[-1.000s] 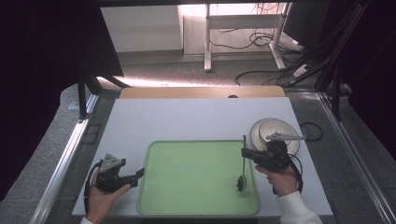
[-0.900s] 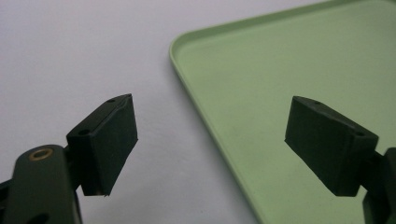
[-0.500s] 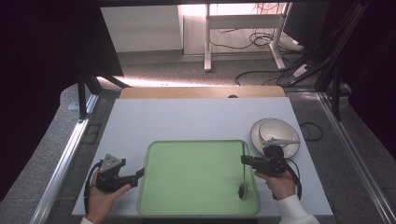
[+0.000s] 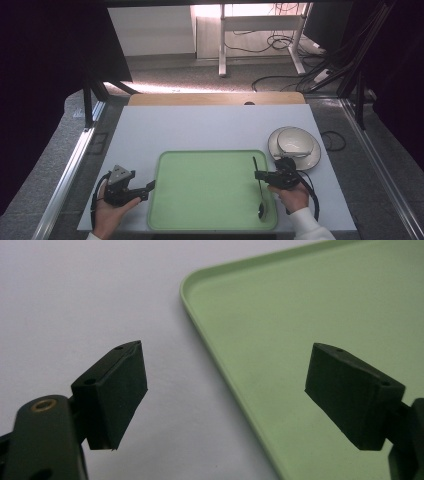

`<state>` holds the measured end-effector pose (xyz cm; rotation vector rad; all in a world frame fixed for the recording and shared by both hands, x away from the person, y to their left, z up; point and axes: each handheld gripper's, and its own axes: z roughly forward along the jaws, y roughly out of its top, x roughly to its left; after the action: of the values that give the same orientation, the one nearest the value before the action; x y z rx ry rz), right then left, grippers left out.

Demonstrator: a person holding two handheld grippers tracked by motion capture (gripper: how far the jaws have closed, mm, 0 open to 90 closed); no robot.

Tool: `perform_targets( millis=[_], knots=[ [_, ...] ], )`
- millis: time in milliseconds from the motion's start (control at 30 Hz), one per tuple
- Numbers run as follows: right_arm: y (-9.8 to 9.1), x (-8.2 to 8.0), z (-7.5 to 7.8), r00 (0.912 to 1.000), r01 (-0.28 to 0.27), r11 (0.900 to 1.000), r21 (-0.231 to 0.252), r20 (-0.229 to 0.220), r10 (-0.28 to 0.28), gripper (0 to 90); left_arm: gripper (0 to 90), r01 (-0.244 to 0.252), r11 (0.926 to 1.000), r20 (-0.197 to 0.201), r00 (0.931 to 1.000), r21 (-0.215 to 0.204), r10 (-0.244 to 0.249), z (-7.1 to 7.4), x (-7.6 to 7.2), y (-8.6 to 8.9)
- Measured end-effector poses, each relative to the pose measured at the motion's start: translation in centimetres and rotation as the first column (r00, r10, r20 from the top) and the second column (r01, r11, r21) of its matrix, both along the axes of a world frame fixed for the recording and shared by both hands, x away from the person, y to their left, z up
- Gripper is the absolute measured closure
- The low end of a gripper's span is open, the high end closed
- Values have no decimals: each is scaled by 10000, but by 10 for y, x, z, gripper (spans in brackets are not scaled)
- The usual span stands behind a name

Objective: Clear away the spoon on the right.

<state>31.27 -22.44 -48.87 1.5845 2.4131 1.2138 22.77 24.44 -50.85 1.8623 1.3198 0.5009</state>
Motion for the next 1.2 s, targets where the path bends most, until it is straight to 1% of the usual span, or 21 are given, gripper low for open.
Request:
perform_targets(
  millis=[100,133,167,233,400,567,667,733,1000,1067,1133,1200],
  knots=[
    [2,3,-5,9994,246,9996,-113,-250,-249,875,167,36,10000,-46,10000,39,-36,-1,0,-1],
    [4,4,-8,9986,391,9988,-286,-332,-400,871,167,53,10000,-51,10000,49,-53,-1,0,-1],
    [4,4,-8,9986,391,9988,-286,-332,-400,871,167,70,10000,-51,10000,57,-69,-1,0,-1],
    [6,5,-9,9981,498,9975,-495,-346,-515,869,167,72,9999,-50,10000,70,-72,-1,0,-1],
    [8,7,-12,9973,600,9951,-781,-384,-632,863,167,77,9999,-63,10000,76,-77,-1,1,-1],
    [8,8,-14,9968,625,9936,-942,-436,-669,856,167,88,9999,-78,9999,81,-87,-2,1,-1],
    [10,8,-14,9968,649,9919,-1088,-390,-695,848,167,101,9999,-96,9999,112,-100,-2,1,-1],
    [12,8,-14,9971,651,9891,-1318,-313,-698,839,167,109,9999,-101,9999,114,-108,-2,1,-1],
    [12,9,-15,9972,687,9871,-1449,-198,-724,831,169,83,9999,-155,9998,150,-80,-3,2,-1],
    [13,9,-15,9976,630,9862,-1530,-183,-666,800,169,67,9998,-131,9999,169,-65,-3,2,-1],
    [14,10,-15,9983,520,9853,-1625,-170,-555,697,169,44,9999,-109,9999,159,-43,-3,2,-1],
    [16,9,-15,9990,435,9825,-1808,-33,-449,630,169,22,9998,-114,9999,172,-20,-3,2,0]
  ],
)
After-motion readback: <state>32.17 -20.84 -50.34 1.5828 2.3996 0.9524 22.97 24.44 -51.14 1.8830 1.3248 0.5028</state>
